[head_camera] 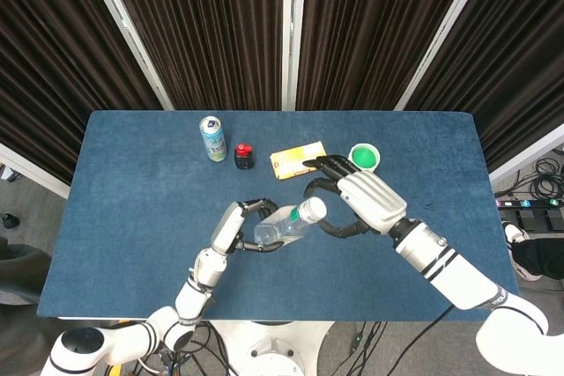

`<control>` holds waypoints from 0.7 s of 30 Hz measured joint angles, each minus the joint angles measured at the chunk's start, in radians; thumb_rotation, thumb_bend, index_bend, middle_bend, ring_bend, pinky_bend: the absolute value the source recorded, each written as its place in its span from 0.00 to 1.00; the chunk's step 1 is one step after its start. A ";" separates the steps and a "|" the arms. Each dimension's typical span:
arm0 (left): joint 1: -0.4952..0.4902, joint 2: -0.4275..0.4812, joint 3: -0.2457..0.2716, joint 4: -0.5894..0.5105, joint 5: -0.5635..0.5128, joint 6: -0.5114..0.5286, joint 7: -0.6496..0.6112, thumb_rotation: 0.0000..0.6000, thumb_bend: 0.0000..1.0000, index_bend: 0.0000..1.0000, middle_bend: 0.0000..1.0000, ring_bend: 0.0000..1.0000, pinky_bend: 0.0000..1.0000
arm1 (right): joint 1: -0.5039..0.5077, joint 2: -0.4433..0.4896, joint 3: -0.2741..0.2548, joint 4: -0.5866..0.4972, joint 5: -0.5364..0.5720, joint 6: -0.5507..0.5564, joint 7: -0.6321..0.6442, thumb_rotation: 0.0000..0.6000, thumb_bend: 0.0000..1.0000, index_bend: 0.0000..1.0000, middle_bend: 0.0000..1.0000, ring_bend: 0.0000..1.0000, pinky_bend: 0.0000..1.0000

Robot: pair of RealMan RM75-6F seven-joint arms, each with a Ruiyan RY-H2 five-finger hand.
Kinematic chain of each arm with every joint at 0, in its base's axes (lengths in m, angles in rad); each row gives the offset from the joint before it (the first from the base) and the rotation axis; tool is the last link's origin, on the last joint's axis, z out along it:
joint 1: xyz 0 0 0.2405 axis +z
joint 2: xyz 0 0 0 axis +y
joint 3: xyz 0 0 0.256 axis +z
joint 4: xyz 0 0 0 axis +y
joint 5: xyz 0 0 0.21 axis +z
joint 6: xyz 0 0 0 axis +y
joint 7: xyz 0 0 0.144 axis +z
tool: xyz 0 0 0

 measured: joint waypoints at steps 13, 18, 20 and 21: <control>0.002 0.003 0.001 0.009 -0.004 -0.004 -0.005 1.00 0.34 0.61 0.63 0.54 0.58 | -0.015 0.000 0.005 -0.001 -0.002 0.033 0.005 1.00 0.35 0.50 0.14 0.00 0.00; 0.011 0.025 0.006 0.021 -0.006 -0.007 0.016 1.00 0.34 0.61 0.63 0.54 0.58 | -0.043 0.023 0.009 -0.007 -0.016 0.062 0.029 1.00 0.35 0.50 0.14 0.00 0.00; 0.017 0.048 0.012 0.025 -0.009 -0.017 0.048 1.00 0.34 0.62 0.64 0.54 0.58 | -0.064 0.041 0.007 -0.008 -0.024 0.076 0.045 1.00 0.35 0.50 0.13 0.00 0.00; 0.020 0.062 0.016 0.026 -0.012 -0.026 0.068 1.00 0.34 0.62 0.64 0.54 0.57 | -0.074 0.048 0.004 -0.007 -0.028 0.081 0.052 1.00 0.35 0.50 0.13 0.00 0.00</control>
